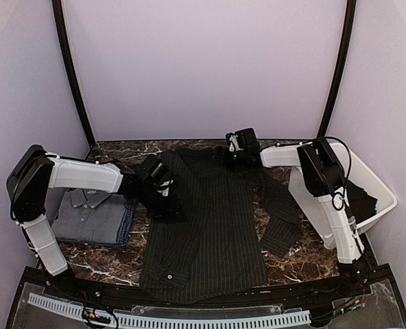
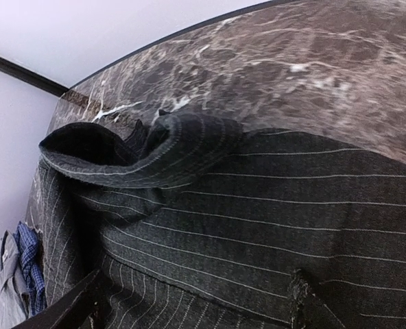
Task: Fold and stack the long sleeve shirts
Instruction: Fold the flattened shirt at the center of the board.
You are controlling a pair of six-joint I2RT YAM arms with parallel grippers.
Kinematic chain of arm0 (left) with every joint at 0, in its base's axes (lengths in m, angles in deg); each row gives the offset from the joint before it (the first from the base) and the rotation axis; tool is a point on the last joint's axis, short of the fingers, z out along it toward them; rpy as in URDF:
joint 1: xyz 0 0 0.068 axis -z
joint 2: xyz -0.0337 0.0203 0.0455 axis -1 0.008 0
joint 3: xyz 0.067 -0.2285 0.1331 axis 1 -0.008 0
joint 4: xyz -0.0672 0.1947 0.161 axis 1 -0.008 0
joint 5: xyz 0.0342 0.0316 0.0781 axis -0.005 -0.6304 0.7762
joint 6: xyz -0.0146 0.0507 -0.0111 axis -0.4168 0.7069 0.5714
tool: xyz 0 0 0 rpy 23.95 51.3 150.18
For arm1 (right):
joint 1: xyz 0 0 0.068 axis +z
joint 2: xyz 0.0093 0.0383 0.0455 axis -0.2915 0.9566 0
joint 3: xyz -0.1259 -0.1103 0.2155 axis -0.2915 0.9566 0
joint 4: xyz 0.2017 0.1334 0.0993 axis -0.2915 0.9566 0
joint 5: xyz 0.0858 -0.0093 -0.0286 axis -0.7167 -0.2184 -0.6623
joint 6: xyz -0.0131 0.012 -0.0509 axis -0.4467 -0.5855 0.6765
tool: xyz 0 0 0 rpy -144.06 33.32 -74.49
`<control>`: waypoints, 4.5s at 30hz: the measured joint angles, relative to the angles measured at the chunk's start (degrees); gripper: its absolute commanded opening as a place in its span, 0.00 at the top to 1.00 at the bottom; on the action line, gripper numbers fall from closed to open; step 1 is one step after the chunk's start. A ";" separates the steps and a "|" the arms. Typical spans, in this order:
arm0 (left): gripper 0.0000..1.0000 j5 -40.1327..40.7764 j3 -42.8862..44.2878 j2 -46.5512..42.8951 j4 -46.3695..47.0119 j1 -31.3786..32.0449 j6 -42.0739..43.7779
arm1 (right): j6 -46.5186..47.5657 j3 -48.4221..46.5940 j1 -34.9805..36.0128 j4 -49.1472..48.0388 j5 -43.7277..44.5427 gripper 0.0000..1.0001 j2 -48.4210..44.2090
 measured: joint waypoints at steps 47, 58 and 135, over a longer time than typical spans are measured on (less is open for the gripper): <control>0.69 -3.26 0.02 1.44 1.07 0.00 1.20 | -0.92 -22.29 3.15 17.16 6.84 1.00 10.58; 0.69 -3.67 0.02 1.44 1.05 0.00 1.20 | -13.29 -26.38 -3.58 8.02 1.46 0.87 16.61; 0.73 4.02 -25.40 -20.98 -5.46 0.68 -4.76 | -6.82 -22.14 -6.36 11.02 -0.66 0.56 10.14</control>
